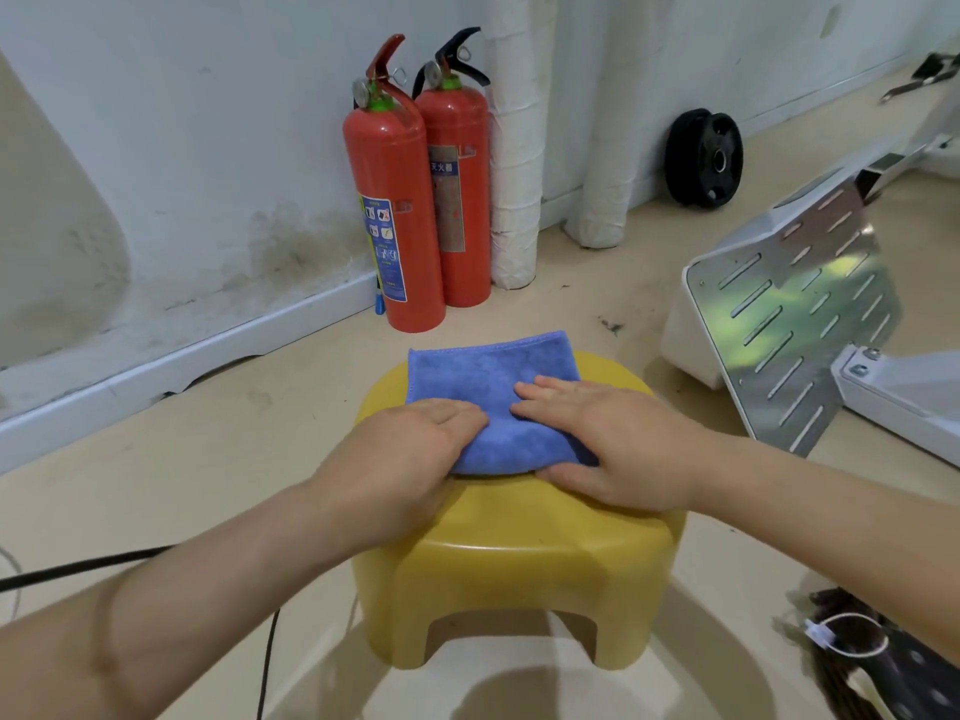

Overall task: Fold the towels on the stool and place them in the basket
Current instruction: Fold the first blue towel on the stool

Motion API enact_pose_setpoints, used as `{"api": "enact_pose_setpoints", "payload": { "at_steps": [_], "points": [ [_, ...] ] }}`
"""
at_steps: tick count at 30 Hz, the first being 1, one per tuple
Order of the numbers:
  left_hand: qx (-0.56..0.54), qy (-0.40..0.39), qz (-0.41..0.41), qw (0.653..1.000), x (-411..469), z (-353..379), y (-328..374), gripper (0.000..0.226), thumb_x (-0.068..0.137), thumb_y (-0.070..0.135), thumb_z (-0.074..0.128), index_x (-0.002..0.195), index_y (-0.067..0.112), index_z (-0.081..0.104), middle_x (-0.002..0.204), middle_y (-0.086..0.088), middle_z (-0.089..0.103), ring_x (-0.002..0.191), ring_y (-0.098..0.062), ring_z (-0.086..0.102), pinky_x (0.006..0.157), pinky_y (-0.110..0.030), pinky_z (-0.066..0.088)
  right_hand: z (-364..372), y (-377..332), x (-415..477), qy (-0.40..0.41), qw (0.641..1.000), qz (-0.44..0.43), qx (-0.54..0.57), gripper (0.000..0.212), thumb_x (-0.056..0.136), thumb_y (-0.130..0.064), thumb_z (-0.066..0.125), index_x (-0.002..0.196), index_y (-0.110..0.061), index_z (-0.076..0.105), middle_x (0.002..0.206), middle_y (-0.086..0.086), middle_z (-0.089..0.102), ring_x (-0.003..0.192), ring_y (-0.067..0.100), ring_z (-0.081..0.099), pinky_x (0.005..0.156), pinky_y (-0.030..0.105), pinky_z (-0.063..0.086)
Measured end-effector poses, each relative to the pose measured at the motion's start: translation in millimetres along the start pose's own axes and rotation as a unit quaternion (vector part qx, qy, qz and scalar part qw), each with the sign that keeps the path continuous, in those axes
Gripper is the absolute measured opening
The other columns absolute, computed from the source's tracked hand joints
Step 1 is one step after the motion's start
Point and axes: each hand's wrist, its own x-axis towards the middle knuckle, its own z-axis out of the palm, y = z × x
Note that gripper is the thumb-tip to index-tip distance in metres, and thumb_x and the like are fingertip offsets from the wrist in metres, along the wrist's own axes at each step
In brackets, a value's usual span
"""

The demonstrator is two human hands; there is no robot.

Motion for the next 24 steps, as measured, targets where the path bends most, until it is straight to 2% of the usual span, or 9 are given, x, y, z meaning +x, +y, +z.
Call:
{"api": "enact_pose_setpoints", "payload": {
  "at_steps": [3,5,7,10,13,15,18,22,24],
  "points": [
    [-0.018,-0.01,-0.037,0.999,2.3,-11.9,2.6,0.03,0.079,0.036,0.044,0.1,0.026,0.062,0.094,0.009,0.068,0.087,-0.011,0.06,0.072,-0.025,0.045,1.0,-2.1,-8.2,0.075,0.997,0.014,-0.018,0.039,0.08,-0.028,0.052,0.119,-0.023,0.055,0.119,-0.003,0.063,0.111,0.02,0.057,0.089,0.039,0.048],
    [-0.077,-0.039,-0.052,0.995,1.5,-24.7,0.5,0.019,0.082,0.033,0.05,0.089,0.024,0.065,0.077,0.009,0.065,0.073,-0.005,0.055,0.062,-0.017,0.041,-4.4,-8.1,-16.8,0.095,0.994,0.031,0.044,0.031,0.074,-0.029,0.052,0.104,-0.027,0.058,0.088,-0.006,0.067,0.081,0.018,0.061,0.07,0.035,0.048],
    [-0.175,-0.067,-0.075,0.979,-2.7,-35.3,-2.5,0.013,0.082,0.027,0.059,0.08,0.016,0.065,0.069,0.002,0.061,0.066,-0.006,0.051,0.057,-0.018,0.039,-9.6,-11.9,-23.6,0.103,0.983,0.048,0.146,0.027,0.07,-0.03,0.05,0.095,-0.031,0.06,0.073,-0.008,0.064,0.069,0.014,0.057,0.062,0.027,0.045],
    [-0.302,-0.074,-0.147,0.939,-6.6,-38.1,-6.8,0.015,0.082,0.025,0.067,0.077,0.012,0.068,0.069,-0.004,0.063,0.061,-0.006,0.052,0.059,-0.026,0.043,-10.3,-11.2,-22.0,0.13,0.958,0.074,0.244,0.019,0.077,-0.023,0.057,0.094,-0.032,0.061,0.078,-0.015,0.064,0.075,0.007,0.056,0.064,0.018,0.043],
    [-0.371,-0.002,-0.237,0.898,0.8,-29.8,-12.6,0.018,0.081,0.032,0.071,0.076,0.014,0.071,0.07,-0.001,0.069,0.064,-0.008,0.059,0.063,-0.029,0.048,-5.2,-4.7,-10.3,0.167,0.938,0.123,0.278,0.012,0.085,-0.023,0.06,0.094,-0.03,0.058,0.078,-0.013,0.062,0.071,0.007,0.053,0.068,0.023,0.043],
    [-0.335,0.036,-0.262,0.904,8.0,-22.4,-16.1,0.024,0.082,0.038,0.069,0.074,0.016,0.069,0.069,0.001,0.069,0.066,-0.012,0.061,0.063,-0.03,0.048,-0.9,-0.5,-3.5,0.189,0.926,0.157,0.288,0.01,0.087,-0.03,0.059,0.096,-0.031,0.057,0.078,-0.006,0.062,0.069,0.011,0.053,0.068,0.026,0.044],
    [-0.252,0.051,-0.262,0.93,15.8,-14.5,-15.8,0.025,0.085,0.043,0.063,0.081,0.018,0.066,0.077,0.002,0.068,0.076,-0.017,0.061,0.067,-0.032,0.047,2.2,1.9,4.4,0.209,0.919,0.188,0.276,0.009,0.089,-0.036,0.059,0.097,-0.031,0.057,0.067,-0.002,0.057,0.057,0.007,0.046,0.056,0.018,0.037],
    [-0.185,0.06,-0.246,0.95,19.0,-9.5,-15.9,0.029,0.087,0.043,0.061,0.112,0.03,0.057,0.096,0.007,0.06,0.088,-0.015,0.054,0.074,-0.029,0.04,2.1,-1.9,15.1,0.213,0.935,0.195,0.209,0.016,0.089,-0.034,0.058,0.103,-0.027,0.052,0.063,-0.007,0.049,0.058,0.008,0.046,0.052,0.026,0.033],
    [-0.164,0.046,-0.222,0.96,19.0,-7.2,-18.7,0.034,0.089,0.045,0.058,0.121,0.033,0.054,0.099,0.004,0.054,0.088,-0.015,0.049,0.075,-0.028,0.036,5.6,-5.8,16.1,0.197,0.953,0.188,0.137,0.022,0.092,-0.036,0.053,0.112,-0.028,0.048,0.077,-0.008,0.05,0.069,0.013,0.05,0.057,0.03,0.036]
  ]
}}
